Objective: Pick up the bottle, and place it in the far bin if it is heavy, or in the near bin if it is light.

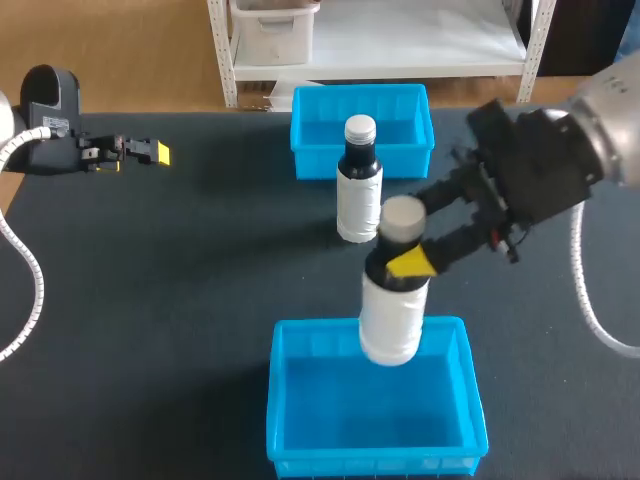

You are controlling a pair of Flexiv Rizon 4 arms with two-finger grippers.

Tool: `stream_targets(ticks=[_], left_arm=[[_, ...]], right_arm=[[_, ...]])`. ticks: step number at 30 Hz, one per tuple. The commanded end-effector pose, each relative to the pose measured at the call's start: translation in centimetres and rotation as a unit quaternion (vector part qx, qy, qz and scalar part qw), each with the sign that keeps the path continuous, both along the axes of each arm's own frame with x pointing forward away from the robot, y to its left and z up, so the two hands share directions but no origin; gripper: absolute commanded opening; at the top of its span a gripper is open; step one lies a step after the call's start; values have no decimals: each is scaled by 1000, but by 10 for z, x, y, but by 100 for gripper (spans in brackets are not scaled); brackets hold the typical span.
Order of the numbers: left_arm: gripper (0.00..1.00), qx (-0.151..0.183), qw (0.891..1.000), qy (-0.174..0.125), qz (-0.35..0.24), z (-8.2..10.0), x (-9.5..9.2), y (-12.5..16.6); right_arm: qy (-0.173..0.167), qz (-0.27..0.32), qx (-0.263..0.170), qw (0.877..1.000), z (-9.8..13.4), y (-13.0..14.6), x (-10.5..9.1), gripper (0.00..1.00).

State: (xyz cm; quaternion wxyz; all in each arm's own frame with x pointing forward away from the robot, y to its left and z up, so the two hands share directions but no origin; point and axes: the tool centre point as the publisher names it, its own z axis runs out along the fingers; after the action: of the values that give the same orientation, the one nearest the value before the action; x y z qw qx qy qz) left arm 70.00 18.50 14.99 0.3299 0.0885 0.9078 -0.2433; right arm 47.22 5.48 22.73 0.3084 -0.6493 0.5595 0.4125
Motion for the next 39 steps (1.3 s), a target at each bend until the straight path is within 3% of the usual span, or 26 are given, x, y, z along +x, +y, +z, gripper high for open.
stream_targets(ticks=[1,14,25,39], left_arm=[[100,0,1000,0,0,0,0,0],[100,0,1000,0,0,0,0,0],[100,0,1000,0,0,0,0,0],[100,0,1000,0,0,0,0,0]], right_arm=[[6,30,3,1000,-11,19,1,0],[16,112,18,993,-38,48,-15,0],[26,135,31,990,-60,53,-17,0],[15,155,24,987,-80,53,-15,0]])
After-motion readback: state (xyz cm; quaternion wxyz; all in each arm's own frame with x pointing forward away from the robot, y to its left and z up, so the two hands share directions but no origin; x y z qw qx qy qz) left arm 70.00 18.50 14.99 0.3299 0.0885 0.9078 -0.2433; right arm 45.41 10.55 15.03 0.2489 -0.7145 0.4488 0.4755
